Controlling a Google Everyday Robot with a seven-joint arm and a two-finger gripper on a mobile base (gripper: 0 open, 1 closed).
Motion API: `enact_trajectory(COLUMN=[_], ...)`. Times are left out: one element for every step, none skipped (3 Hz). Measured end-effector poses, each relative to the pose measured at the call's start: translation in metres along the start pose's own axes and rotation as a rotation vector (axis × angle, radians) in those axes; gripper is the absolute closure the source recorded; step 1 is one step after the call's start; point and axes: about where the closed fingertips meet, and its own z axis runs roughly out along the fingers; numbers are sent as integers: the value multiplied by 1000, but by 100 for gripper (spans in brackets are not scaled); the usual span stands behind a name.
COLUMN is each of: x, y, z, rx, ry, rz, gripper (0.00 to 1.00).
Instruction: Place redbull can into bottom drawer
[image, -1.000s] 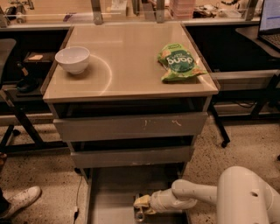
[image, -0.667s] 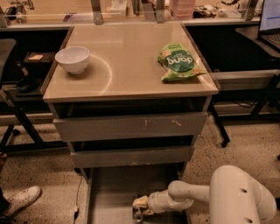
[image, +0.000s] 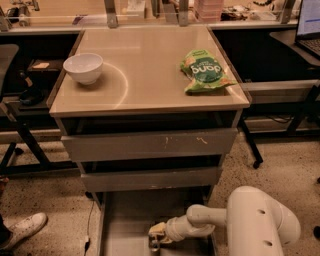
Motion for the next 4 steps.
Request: enact_trajectory(x=[0,0,0,0], y=[0,0,0,0], z=[0,0,0,1], rx=[0,0,0,0], ry=[0,0,0,0], rz=[0,0,0,0], gripper=[82,58,35,12])
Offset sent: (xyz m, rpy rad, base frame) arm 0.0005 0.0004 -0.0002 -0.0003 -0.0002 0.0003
